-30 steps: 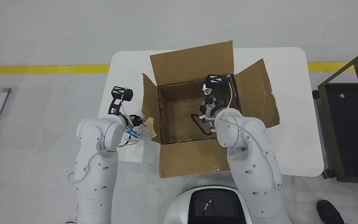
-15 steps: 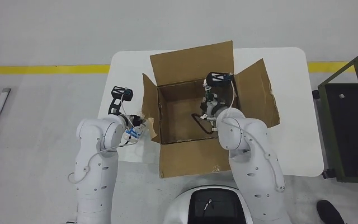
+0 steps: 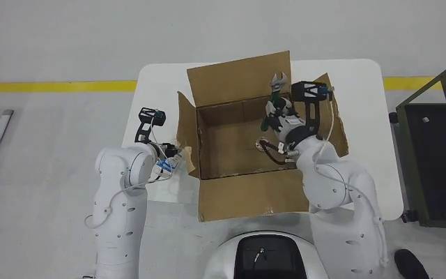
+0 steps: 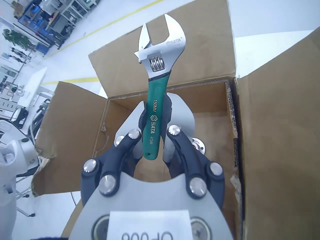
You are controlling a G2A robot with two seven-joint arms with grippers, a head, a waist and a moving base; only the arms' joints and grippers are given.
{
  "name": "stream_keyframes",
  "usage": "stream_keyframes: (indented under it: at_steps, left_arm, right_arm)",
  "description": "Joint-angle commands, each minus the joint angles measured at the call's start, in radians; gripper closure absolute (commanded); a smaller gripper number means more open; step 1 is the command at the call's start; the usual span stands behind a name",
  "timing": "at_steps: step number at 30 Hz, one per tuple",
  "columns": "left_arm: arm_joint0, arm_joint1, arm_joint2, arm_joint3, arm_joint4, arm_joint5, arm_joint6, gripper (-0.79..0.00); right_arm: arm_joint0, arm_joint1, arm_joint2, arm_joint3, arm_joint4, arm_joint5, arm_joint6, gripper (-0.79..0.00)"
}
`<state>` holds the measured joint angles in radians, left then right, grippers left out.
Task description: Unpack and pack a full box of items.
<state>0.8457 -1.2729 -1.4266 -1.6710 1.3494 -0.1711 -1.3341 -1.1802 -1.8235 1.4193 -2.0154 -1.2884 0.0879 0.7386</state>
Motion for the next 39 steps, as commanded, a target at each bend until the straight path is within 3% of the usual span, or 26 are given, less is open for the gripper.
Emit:
stream_keyframes:
  at_steps: [1, 7, 24, 31, 39]
  left_arm:
    - [0.000, 0.000, 0.000, 0.000, 0.000, 0.000, 0.000, -0.785]
    - [0.000, 0.000, 0.000, 0.000, 0.000, 0.000, 0.000, -0.785]
    - [0.000, 0.000, 0.000, 0.000, 0.000, 0.000, 0.000, -0.785]
    - [0.000, 0.000, 0.000, 0.000, 0.000, 0.000, 0.000, -0.785]
    - [0.000, 0.000, 0.000, 0.000, 0.000, 0.000, 0.000, -0.785]
  right_arm:
    - [-0.017, 0.005, 0.018, -0.027, 0.033, -0.024, -0.012, 0.000]
    - [-0.059, 0.021, 0.067, -0.067, 0.162, -0.087, -0.048, 0.000]
    - [-0.066, 0.027, 0.070, -0.059, 0.148, -0.107, -0.046, 0.000]
    - [-0.095, 0.037, 0.112, -0.130, 0.298, -0.112, -0.113, 0.000]
    - [-0.145, 0.057, 0.260, -0.254, 0.487, -0.117, -0.144, 0.000]
